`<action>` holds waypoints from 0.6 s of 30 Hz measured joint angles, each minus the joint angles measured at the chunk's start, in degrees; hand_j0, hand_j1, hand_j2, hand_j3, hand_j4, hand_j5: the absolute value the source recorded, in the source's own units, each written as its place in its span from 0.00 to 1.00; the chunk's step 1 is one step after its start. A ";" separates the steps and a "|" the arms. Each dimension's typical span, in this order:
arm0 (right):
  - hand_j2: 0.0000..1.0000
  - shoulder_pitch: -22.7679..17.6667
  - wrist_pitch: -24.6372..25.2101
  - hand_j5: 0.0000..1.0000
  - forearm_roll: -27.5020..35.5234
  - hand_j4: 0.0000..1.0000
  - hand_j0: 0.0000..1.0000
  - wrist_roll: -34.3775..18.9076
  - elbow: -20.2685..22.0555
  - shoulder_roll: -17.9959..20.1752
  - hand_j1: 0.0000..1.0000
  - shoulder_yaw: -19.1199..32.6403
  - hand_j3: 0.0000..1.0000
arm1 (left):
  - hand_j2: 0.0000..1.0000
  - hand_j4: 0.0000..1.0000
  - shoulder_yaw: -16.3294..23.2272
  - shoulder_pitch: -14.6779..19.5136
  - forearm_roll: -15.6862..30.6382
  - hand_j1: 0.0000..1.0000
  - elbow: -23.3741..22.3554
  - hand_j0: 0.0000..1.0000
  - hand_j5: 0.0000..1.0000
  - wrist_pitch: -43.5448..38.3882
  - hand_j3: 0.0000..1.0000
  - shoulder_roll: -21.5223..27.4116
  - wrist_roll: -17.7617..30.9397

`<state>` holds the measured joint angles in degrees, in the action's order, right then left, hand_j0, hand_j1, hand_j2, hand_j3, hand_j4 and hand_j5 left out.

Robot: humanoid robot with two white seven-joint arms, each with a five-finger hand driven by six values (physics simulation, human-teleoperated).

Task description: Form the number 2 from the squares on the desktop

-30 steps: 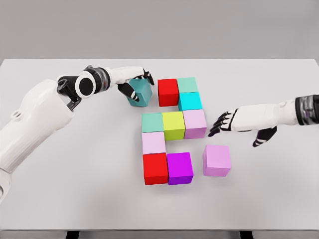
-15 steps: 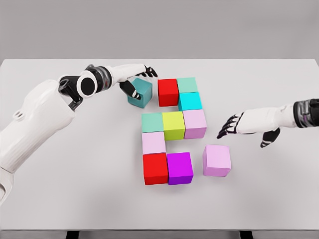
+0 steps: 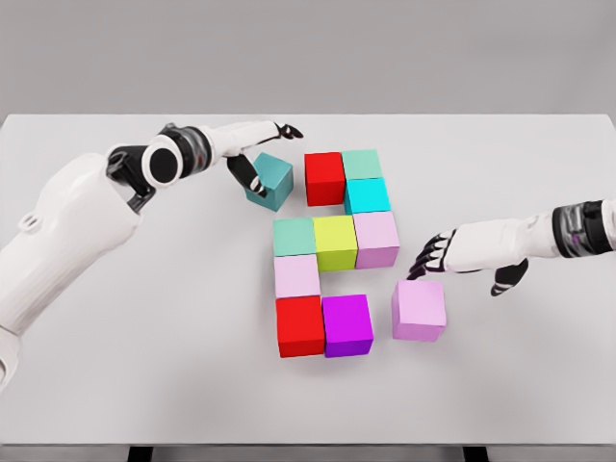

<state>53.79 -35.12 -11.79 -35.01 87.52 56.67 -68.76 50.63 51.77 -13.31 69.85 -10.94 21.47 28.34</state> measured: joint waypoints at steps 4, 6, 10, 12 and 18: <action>1.00 -0.26 0.00 1.00 -0.01 1.00 1.00 0.00 0.67 -0.01 1.00 -0.04 1.00 | 1.00 1.00 -0.17 -0.26 1.14 1.00 0.10 1.00 1.00 0.16 1.00 0.67 -0.01; 1.00 -0.35 0.00 1.00 -0.01 1.00 1.00 0.00 1.11 -0.01 1.00 -0.05 1.00 | 1.00 1.00 -0.46 -0.18 1.19 1.00 -0.09 1.00 1.00 0.22 1.00 0.68 -0.22; 1.00 -0.35 0.02 1.00 0.03 1.00 1.00 0.01 1.71 -0.01 1.00 -0.05 1.00 | 1.00 1.00 -0.78 0.00 1.27 1.00 -0.64 1.00 1.00 0.32 1.00 0.32 -0.65; 1.00 -0.35 0.01 1.00 0.01 1.00 1.00 0.00 1.90 -0.01 1.00 -0.06 1.00 | 1.00 1.00 -0.84 -0.44 1.45 1.00 -0.75 1.00 1.00 0.38 1.00 0.21 -0.80; 1.00 -0.53 0.01 1.00 0.04 1.00 1.00 0.00 2.32 0.03 1.00 -0.07 1.00 | 1.00 1.00 -0.80 -0.53 1.52 1.00 -0.79 1.00 1.00 0.99 1.00 0.17 -0.98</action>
<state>53.26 -35.11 -11.75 -35.01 89.85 56.70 -68.83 49.82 51.24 -11.79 69.05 -9.95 21.64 27.36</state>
